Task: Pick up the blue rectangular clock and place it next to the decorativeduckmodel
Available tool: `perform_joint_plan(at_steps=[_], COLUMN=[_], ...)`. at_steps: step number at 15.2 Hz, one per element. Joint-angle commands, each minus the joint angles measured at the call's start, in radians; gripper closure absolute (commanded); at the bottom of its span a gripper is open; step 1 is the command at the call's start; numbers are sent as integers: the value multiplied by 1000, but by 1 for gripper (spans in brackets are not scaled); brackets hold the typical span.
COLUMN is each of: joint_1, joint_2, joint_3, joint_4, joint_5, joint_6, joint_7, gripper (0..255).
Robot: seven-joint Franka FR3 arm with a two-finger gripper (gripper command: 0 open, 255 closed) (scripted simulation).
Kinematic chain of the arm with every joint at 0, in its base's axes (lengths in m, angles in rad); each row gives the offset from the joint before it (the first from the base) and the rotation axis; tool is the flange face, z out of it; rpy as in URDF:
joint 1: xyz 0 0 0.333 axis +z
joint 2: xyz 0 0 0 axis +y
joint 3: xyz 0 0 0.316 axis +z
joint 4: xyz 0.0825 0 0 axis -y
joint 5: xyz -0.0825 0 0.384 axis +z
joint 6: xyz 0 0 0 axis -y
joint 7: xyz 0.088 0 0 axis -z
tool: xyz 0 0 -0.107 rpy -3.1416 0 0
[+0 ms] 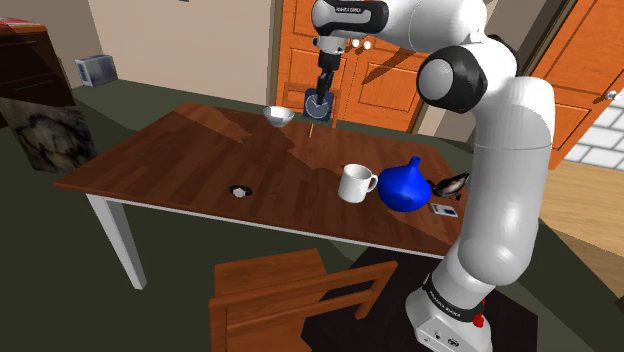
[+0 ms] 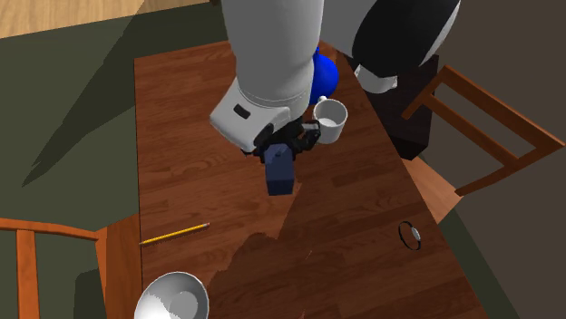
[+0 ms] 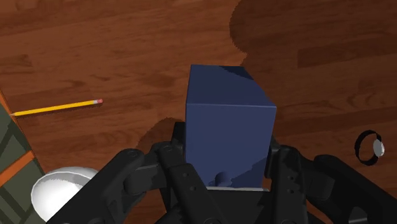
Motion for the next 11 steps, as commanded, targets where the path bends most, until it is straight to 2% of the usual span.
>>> perform_joint_plan(at_steps=[1, 6, 11], joint_1=[-5, -32, -68], joint_2=[-62, -202, -316], joint_3=[-11, -44, -82], joint_4=[-87, -281, -424], joint_5=[-13, -47, -81], joint_6=[26, 83, 118], joint_7=[-24, -94, -169], gripper=[255, 255, 255])
